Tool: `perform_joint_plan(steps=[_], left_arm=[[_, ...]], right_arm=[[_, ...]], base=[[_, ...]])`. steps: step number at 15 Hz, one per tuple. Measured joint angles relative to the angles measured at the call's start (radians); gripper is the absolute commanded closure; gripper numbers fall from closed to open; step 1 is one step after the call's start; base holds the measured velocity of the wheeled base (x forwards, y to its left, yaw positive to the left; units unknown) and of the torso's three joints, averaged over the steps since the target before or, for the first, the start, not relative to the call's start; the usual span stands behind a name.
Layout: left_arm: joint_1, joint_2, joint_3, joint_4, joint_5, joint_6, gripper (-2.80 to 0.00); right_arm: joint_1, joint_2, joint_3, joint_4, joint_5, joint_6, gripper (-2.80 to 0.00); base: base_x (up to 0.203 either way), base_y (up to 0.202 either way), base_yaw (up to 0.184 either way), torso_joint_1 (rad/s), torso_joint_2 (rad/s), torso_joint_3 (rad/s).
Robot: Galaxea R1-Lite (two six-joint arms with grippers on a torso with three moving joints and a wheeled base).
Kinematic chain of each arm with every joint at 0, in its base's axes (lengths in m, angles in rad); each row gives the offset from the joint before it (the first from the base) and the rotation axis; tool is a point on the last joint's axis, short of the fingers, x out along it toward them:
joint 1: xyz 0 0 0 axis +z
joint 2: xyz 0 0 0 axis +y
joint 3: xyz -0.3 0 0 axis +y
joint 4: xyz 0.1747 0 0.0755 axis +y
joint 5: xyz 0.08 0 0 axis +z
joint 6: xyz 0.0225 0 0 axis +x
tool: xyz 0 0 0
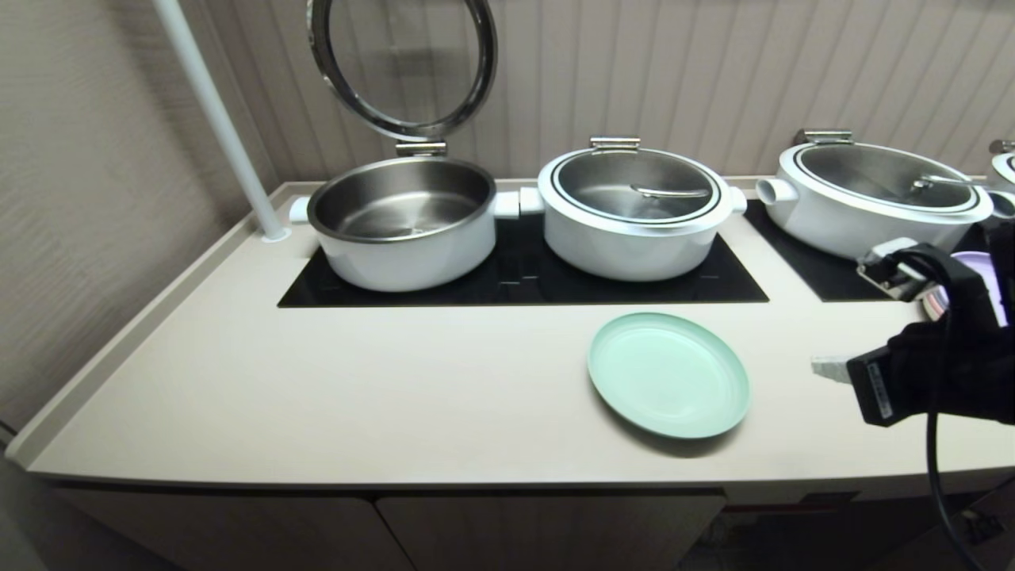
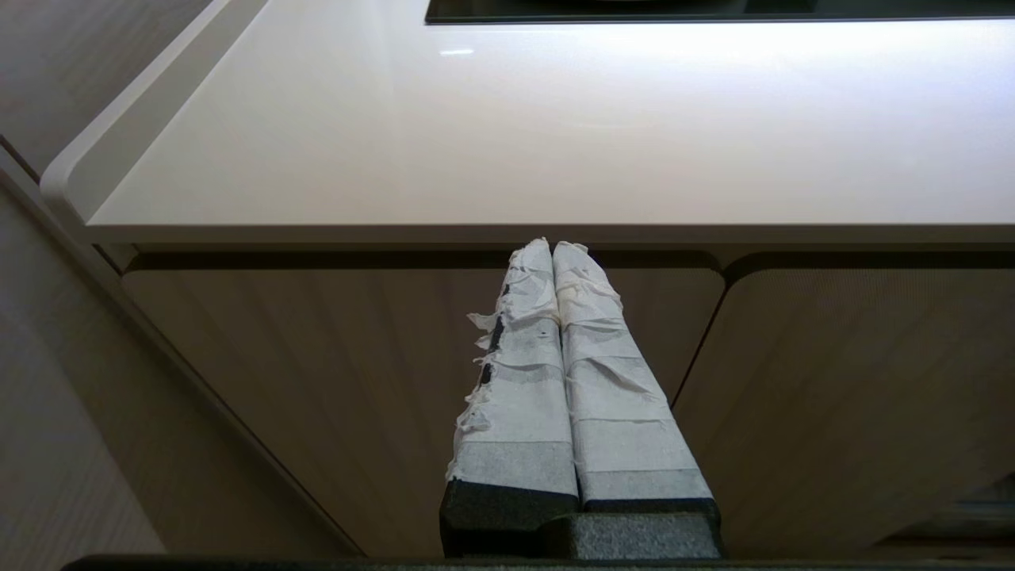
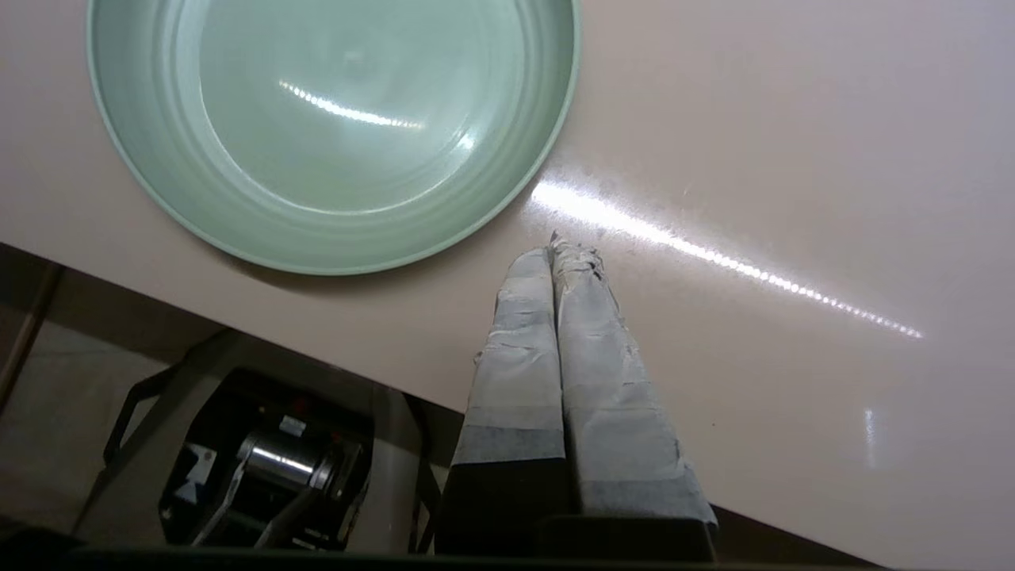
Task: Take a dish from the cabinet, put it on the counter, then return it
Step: Pick up the plate from the table
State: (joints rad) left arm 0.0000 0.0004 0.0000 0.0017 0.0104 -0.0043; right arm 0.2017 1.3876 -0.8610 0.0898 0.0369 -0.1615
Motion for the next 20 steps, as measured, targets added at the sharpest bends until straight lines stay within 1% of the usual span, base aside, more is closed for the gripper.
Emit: perform_joint_plan(steps=[4, 7, 9, 12, 14, 16, 20], left_arm=[[0.0, 0.0, 0.0, 0.0, 0.0, 0.0, 0.0], [0.0, 0.0, 0.0, 0.0, 0.0, 0.0, 0.0], [0.0, 0.0, 0.0, 0.0, 0.0, 0.0, 0.0], [0.0, 0.0, 0.0, 0.0, 0.0, 0.0, 0.0], [0.0, 0.0, 0.0, 0.0, 0.0, 0.0, 0.0], [0.0, 0.0, 0.0, 0.0, 0.0, 0.0, 0.0], [0.0, 0.0, 0.0, 0.0, 0.0, 0.0, 0.0]], right_arm=[[0.028, 0.123, -0.18, 0.201, -0.002, 0.001, 0.0], [0.038, 0.201, -0.332, 0.378, -0.002, 0.0, 0.0], [0.042, 0.25, -0.411, 0.467, -0.003, 0.0, 0.0], [0.043, 0.317, -0.499, 0.547, -0.004, 0.02, 0.0], [0.045, 0.356, -0.543, 0.584, -0.004, 0.068, 0.0], [0.049, 0.385, -0.576, 0.593, -0.004, 0.108, 0.0], [0.051, 0.424, -0.612, 0.613, -0.005, 0.116, 0.0]], base=[[0.0, 0.0, 0.0, 0.0, 0.0, 0.0], [0.0, 0.0, 0.0, 0.0, 0.0, 0.0], [0.0, 0.0, 0.0, 0.0, 0.0, 0.0], [0.0, 0.0, 0.0, 0.0, 0.0, 0.0], [0.0, 0.0, 0.0, 0.0, 0.0, 0.0], [0.0, 0.0, 0.0, 0.0, 0.0, 0.0], [0.0, 0.0, 0.0, 0.0, 0.0, 0.0]])
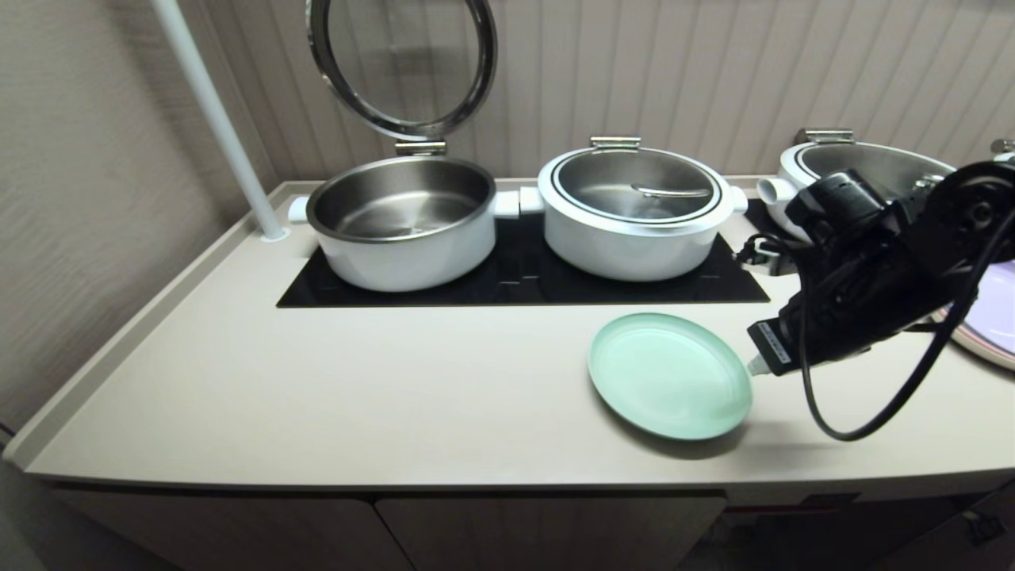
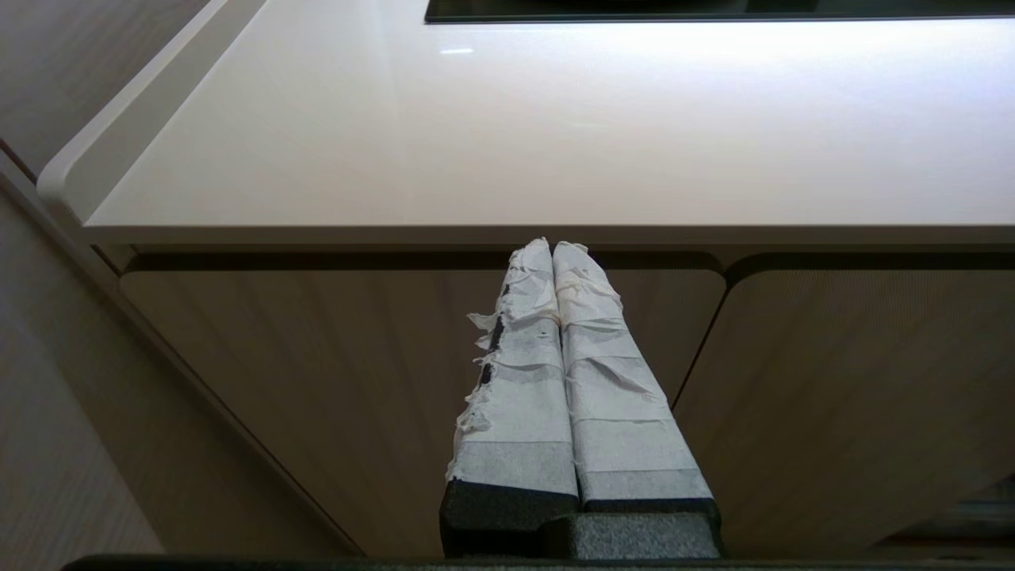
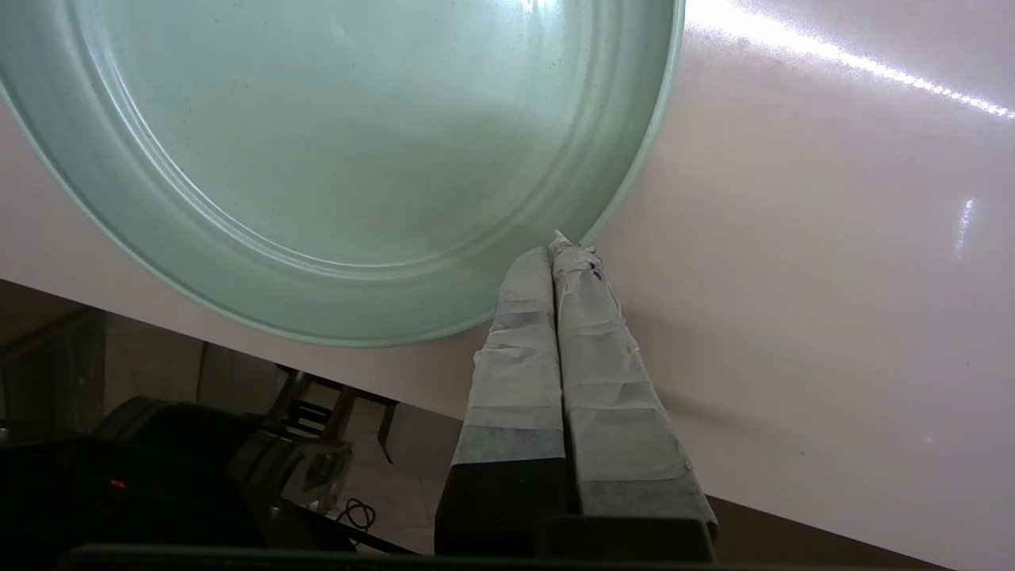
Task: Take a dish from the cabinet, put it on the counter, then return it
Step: Pick up the plate from the table
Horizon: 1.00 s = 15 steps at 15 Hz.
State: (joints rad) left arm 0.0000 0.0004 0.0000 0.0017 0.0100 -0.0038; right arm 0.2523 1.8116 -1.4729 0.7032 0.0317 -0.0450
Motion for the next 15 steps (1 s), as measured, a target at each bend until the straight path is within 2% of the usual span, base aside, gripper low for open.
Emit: perform_joint_plan(steps=[10, 11, 12, 15], left_arm=[[0.0, 0.0, 0.0, 0.0, 0.0, 0.0, 0.0], [0.0, 0.0, 0.0, 0.0, 0.0, 0.0, 0.0], [0.0, 0.0, 0.0, 0.0, 0.0, 0.0, 0.0], [0.0, 0.0, 0.0, 0.0, 0.0, 0.0, 0.0]], right_arm=[[-0.006, 0.018, -0.004, 0.003, -0.045, -0.001, 0.0], [-0.006, 0.018, -0.003, 0.003, -0.045, 0.0, -0.07], [-0.006, 0.018, -0.003, 0.003, -0.045, 0.0, -2.8], [-0.005, 0.018, -0.003, 0.002, -0.044, -0.001, -2.8]], base=[[0.0, 0.0, 0.0, 0.0, 0.0, 0.0], [0.0, 0.0, 0.0, 0.0, 0.0, 0.0], [0.0, 0.0, 0.0, 0.0, 0.0, 0.0], [0.0, 0.0, 0.0, 0.0, 0.0, 0.0]])
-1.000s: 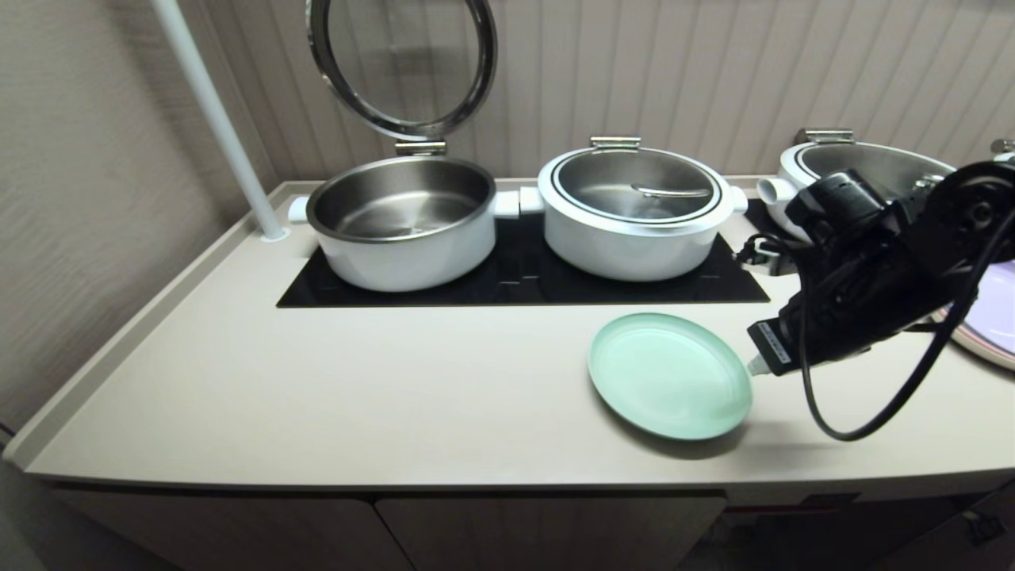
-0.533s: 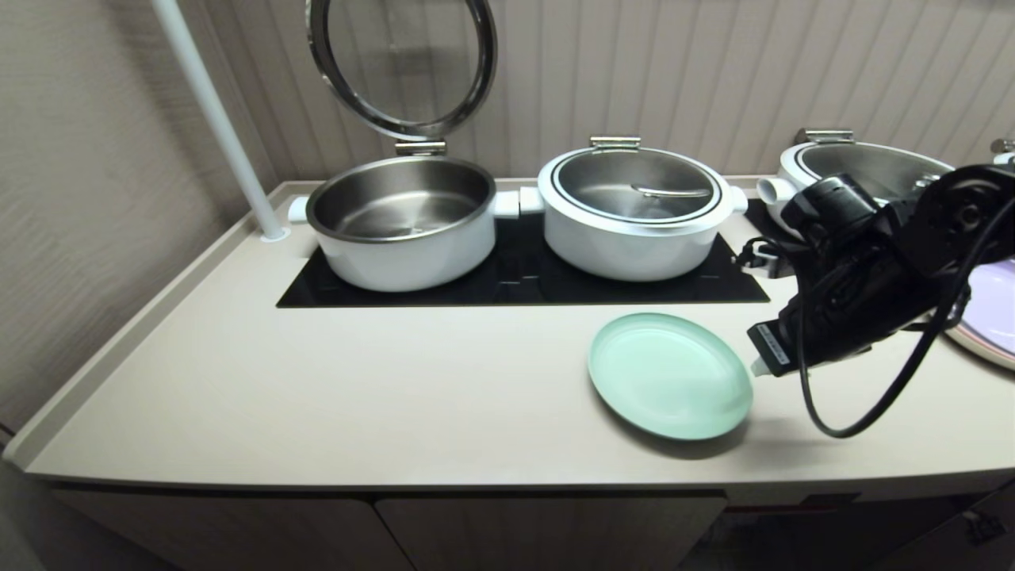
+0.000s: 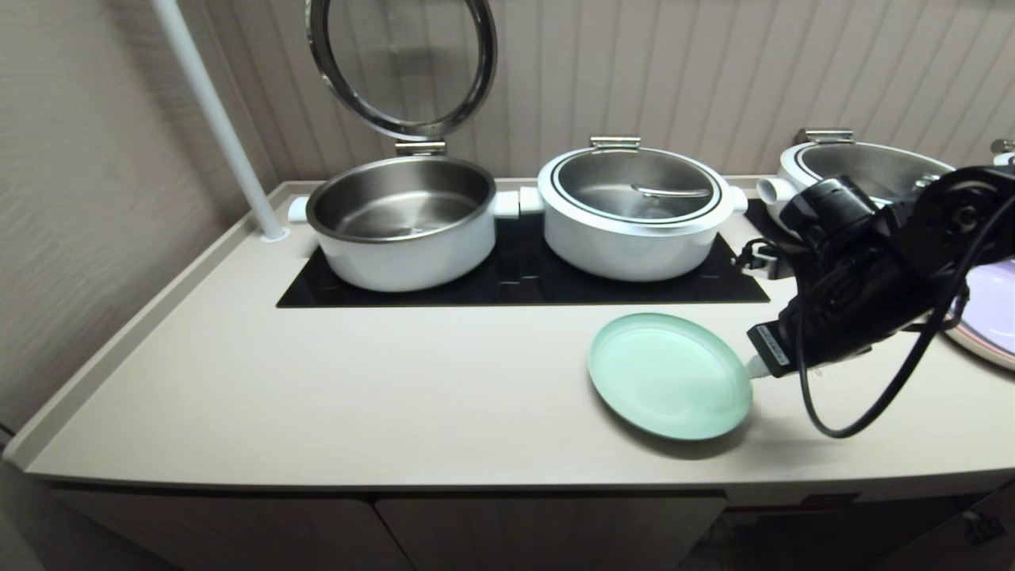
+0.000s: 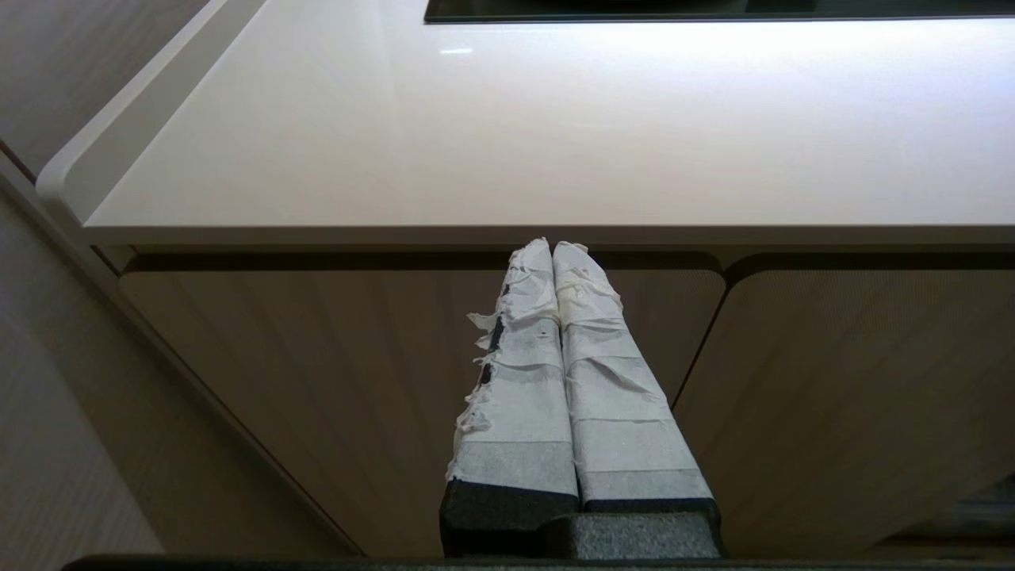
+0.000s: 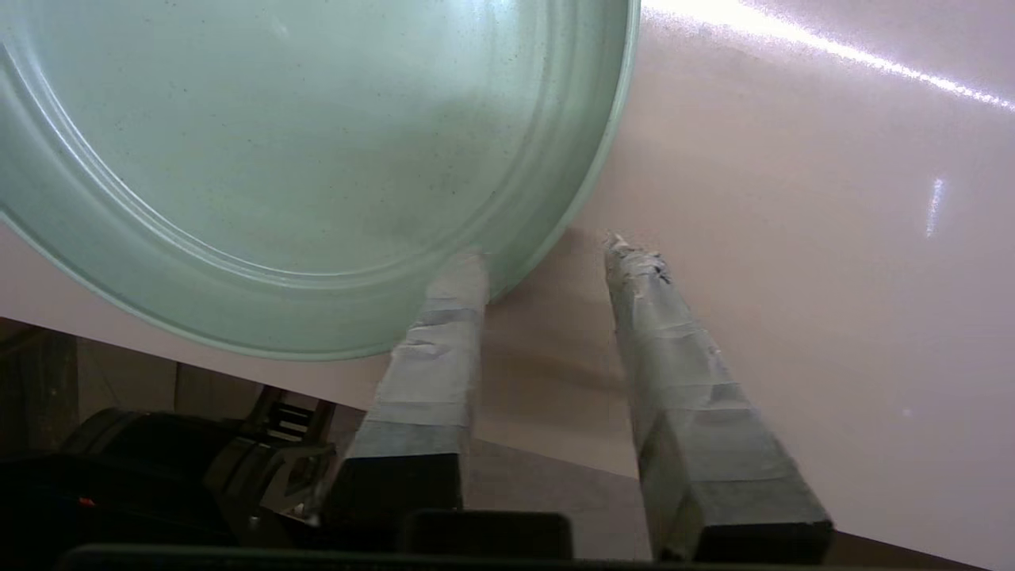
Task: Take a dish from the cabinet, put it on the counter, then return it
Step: Pick up the plate from the table
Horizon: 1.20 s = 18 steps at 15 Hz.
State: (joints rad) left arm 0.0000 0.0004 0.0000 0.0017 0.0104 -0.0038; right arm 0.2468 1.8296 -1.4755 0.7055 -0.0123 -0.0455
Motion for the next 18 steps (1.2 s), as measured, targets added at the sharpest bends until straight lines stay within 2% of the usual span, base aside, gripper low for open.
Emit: perform_joint_plan(steps=[9, 15, 18], left_arm=[[0.0, 0.0, 0.0, 0.0, 0.0, 0.0, 0.0], [0.0, 0.0, 0.0, 0.0, 0.0, 0.0, 0.0], [0.0, 0.0, 0.0, 0.0, 0.0, 0.0, 0.0]], right_arm=[[0.001, 0.016, -0.008, -0.004, -0.001, 0.0, -2.8], [0.001, 0.077, -0.052, -0.005, -0.029, 0.0, -2.8], [0.002, 0.113, -0.087, -0.006, -0.029, 0.042, -2.8]], base=[[0.0, 0.0, 0.0, 0.0, 0.0, 0.0], [0.0, 0.0, 0.0, 0.0, 0.0, 0.0], [0.0, 0.0, 0.0, 0.0, 0.0, 0.0]])
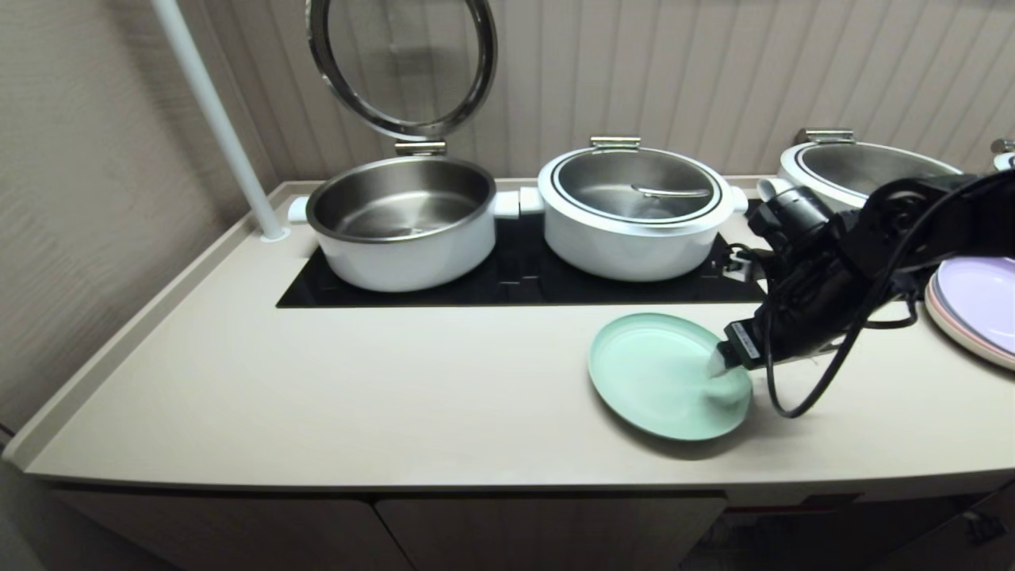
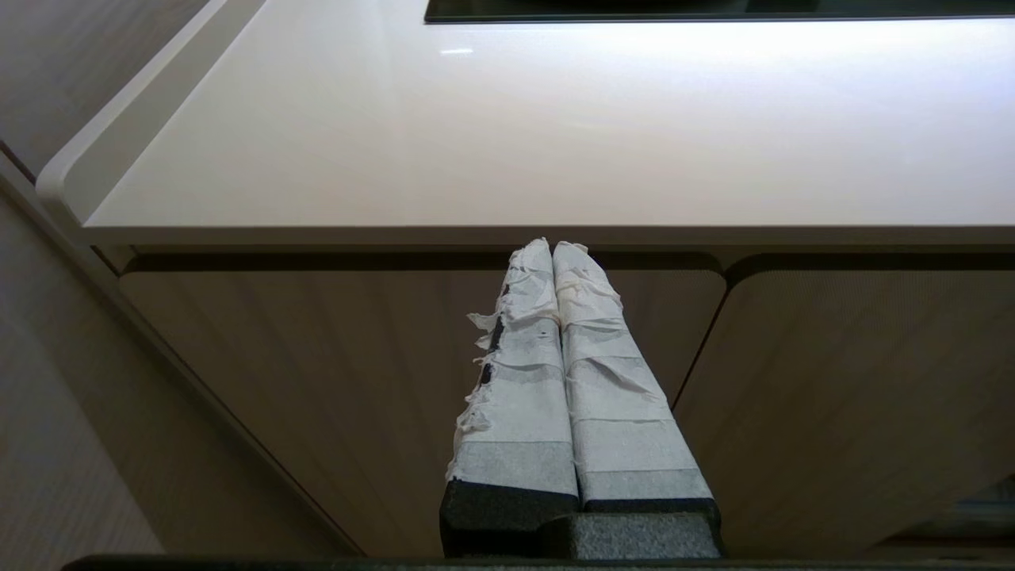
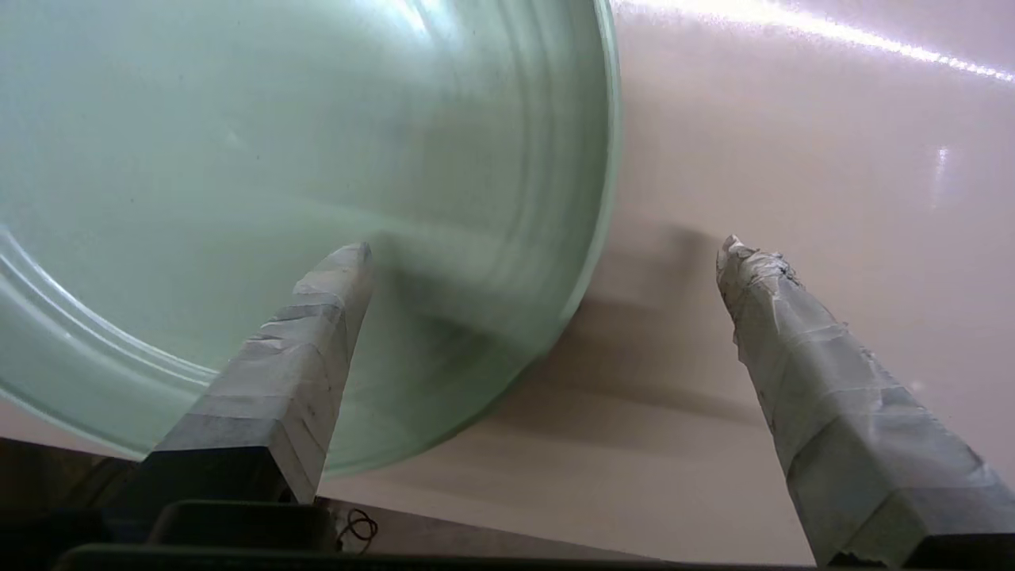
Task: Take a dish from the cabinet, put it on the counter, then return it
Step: Pick up the plate from the table
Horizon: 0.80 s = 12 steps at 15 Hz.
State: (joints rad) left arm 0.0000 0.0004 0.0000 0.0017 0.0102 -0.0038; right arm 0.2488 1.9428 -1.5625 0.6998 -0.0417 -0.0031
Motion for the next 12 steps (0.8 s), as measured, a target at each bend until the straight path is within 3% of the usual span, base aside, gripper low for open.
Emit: perform_joint_plan(steps=[4, 12], left_arm=[[0.0, 0.0, 0.0, 0.0, 0.0, 0.0, 0.0], [0.0, 0.0, 0.0, 0.0, 0.001, 0.0, 0.0]], right_arm=[[0.007, 0.045, -0.042, 0.0, 0.001, 0.049, -2.8], [0.01, 0.089, -0.059, -0.009, 0.001, 0.061, -2.8]], base=[[0.0, 0.0, 0.0, 0.0, 0.0, 0.0], [0.0, 0.0, 0.0, 0.0, 0.0, 0.0]])
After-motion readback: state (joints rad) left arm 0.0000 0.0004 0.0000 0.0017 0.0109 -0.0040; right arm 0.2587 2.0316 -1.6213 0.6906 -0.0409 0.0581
